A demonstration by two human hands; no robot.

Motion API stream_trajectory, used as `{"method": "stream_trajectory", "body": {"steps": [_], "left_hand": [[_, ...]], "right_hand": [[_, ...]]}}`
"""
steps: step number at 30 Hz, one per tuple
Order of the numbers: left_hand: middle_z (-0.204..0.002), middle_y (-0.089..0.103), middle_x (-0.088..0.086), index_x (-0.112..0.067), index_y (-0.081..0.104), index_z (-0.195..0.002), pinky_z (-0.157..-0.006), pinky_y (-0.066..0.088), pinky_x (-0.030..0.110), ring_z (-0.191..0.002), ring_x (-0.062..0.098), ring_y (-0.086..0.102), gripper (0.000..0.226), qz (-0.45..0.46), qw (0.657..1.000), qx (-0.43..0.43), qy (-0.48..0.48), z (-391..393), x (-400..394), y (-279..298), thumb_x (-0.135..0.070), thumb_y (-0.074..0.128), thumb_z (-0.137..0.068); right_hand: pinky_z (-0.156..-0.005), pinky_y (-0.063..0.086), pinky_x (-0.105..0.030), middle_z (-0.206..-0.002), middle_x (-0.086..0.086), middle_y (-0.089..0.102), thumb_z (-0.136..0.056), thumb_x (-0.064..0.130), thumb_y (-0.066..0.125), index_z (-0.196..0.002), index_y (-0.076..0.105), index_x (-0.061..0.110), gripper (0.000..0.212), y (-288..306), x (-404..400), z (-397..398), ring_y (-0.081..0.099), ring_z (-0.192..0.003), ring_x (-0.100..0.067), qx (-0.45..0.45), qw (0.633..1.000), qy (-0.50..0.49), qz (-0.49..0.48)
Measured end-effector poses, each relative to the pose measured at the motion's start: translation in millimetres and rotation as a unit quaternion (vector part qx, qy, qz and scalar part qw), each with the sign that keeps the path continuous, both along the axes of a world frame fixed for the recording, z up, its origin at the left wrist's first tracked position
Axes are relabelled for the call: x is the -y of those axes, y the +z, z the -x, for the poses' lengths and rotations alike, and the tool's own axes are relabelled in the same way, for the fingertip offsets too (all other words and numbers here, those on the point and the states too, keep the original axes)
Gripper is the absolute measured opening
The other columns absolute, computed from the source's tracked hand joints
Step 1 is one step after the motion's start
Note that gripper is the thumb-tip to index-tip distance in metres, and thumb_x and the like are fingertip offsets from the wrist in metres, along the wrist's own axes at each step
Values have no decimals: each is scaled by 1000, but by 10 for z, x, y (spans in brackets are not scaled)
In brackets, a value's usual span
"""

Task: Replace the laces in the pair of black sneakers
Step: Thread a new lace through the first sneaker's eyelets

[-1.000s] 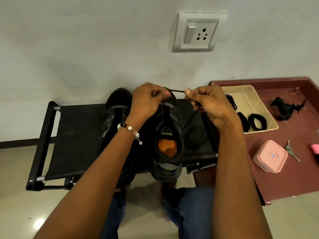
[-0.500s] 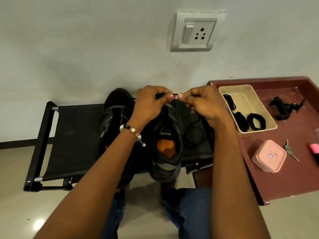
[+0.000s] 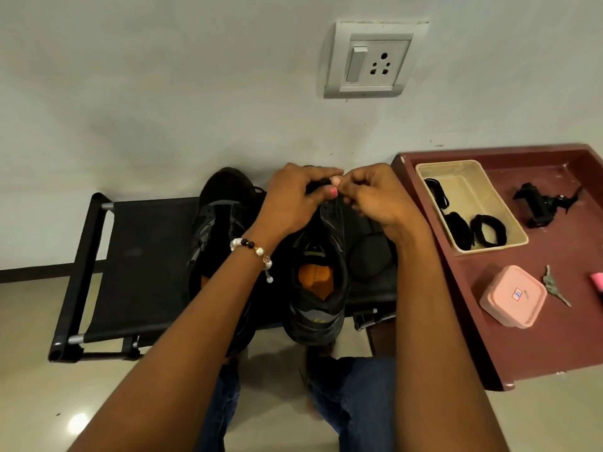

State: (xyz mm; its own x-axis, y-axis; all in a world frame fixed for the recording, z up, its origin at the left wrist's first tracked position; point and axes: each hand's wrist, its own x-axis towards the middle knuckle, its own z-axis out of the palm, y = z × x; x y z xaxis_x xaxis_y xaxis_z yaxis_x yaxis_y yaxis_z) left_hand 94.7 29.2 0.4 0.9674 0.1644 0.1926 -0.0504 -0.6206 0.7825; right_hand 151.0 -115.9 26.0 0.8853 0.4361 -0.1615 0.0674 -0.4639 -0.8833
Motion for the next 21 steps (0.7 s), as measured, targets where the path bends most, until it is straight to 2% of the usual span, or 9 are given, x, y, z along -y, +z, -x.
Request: {"method": "stream_trajectory", "body": {"steps": [2, 4, 7, 9, 10, 13, 15, 18, 21], "left_hand": [[-91, 74, -4, -15, 75, -102, -79, 45, 4, -80, -8, 63, 17, 41, 999, -1, 36, 23, -11, 14, -15, 71, -86], [-75, 70, -10, -17, 76, -89, -72, 43, 2, -66, -12, 60, 7, 62, 991, -1, 122, 30, -114, 33, -15, 70, -86], [-70, 69, -13, -26, 71, -72, -71, 46, 6, -65, -6, 62, 20, 136, 949, 23, 285, 64, -343, 53, -14, 66, -88], [-80, 72, -6, -22, 74, -78, -74, 48, 11, -74, 1, 64, 15, 140, 923, 22, 357, 97, -480, 27, -16, 65, -88], [-90, 73, -3, -19, 76, -88, -81, 48, 14, -83, 6, 65, 11, 108, 927, 10, 360, 101, -512, 6, -19, 65, -88], [-122, 64, 0, -24, 68, -119, -104, 40, 28, -115, 20, 56, 38, -2, 974, -7, 228, 63, -441, -21, -32, 68, -82], [-133, 58, -2, -27, 60, -130, -106, 30, 17, -125, 18, 45, 49, -44, 994, 14, 96, 19, -252, 26, -31, 71, -82], [-117, 69, 1, -17, 66, -124, -95, 39, 10, -109, 9, 59, 35, 6, 1000, 9, -6, 26, -38, 79, -16, 67, -89], [-92, 75, -1, -15, 75, -102, -81, 42, 2, -85, -1, 65, 17, 54, 998, -33, 22, 57, -82, 69, -14, 70, -86]], "right_hand": [[-50, 38, -8, -61, 5, 60, -92, 20, 65, -80, 72, 5, 21, 14, 23, 1, 51, -47, 6, -11, 1000, -3, -11], [-49, 38, -6, -68, 3, 65, -93, 18, 65, -85, 72, -2, 22, 7, 93, -16, 52, -48, 8, -19, 999, -22, -22], [-50, 39, -11, -62, 7, 63, -93, 21, 65, -81, 73, 5, 22, -65, 222, -78, 50, -47, 6, -7, 997, -70, -15], [-58, 40, -16, -67, 6, 65, -94, 24, 64, -78, 72, 12, 21, -102, 272, -118, 52, -54, 3, 0, 995, -95, 4], [-64, 42, -18, -73, 4, 67, -94, 24, 64, -77, 72, 14, 21, -112, 276, -131, 53, -59, 1, 5, 995, -97, 13], [-68, 44, -17, -78, 6, 69, -93, 24, 65, -82, 74, 10, 19, -55, 169, -103, 56, -60, 4, 7, 998, -57, 16], [-65, 43, -15, -74, 6, 68, -93, 22, 65, -84, 74, 7, 19, -15, 51, -54, 55, -57, 4, -4, 1000, -12, 4], [-59, 41, -14, -63, 2, 61, -93, 20, 65, -81, 72, 7, 20, -9, -23, -17, 52, -53, 3, -16, 1000, 14, -21], [-53, 39, -9, -68, -7, 64, -91, 21, 67, -79, 72, 5, 21, 1, 46, -18, 51, -51, 3, -24, 999, -1, -43]]}}
